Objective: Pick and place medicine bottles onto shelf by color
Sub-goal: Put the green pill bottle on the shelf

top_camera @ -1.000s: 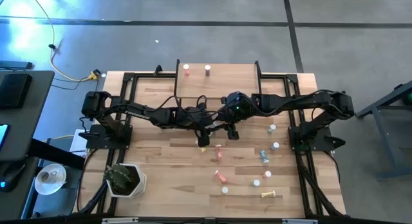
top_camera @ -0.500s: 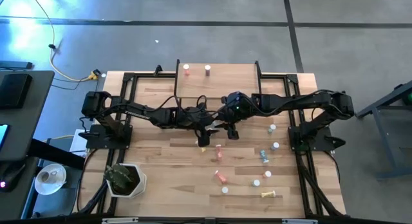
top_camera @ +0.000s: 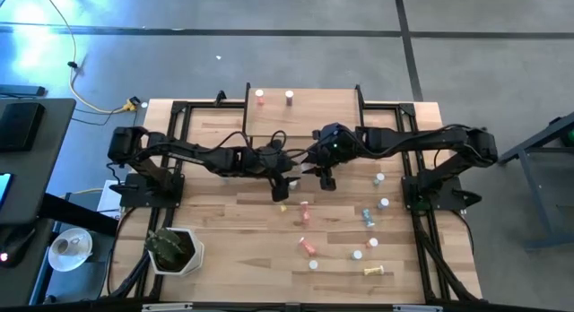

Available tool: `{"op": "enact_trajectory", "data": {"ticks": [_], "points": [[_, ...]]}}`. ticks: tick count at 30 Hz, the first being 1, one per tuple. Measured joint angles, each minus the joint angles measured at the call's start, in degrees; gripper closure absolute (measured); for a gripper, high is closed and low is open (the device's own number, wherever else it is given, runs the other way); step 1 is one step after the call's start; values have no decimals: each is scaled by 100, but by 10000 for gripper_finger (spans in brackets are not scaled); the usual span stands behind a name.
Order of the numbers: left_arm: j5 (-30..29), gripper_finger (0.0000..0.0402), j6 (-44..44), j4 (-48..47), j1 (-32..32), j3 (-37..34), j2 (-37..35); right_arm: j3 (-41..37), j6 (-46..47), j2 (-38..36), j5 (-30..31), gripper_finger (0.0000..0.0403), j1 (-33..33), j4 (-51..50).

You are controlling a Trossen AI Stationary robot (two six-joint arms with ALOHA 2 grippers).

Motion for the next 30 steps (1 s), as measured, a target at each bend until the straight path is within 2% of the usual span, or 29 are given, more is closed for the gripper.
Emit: {"op": "enact_trajectory", "data": {"ticks": [9,15,22,30], "points": [[-72,188,200,-630,39,4,-533,0,-122,-550,52,282,-372,-11],[-466,188,383,-1087,63,-2,-1055,0,-471,-819,53,282,-813,305],[-774,188,651,-1672,217,1,-1727,0,-726,-907,51,282,-1564,960],[-775,188,1017,-1778,919,2,-2249,2,-583,-902,-29,282,-2638,1843]]}}
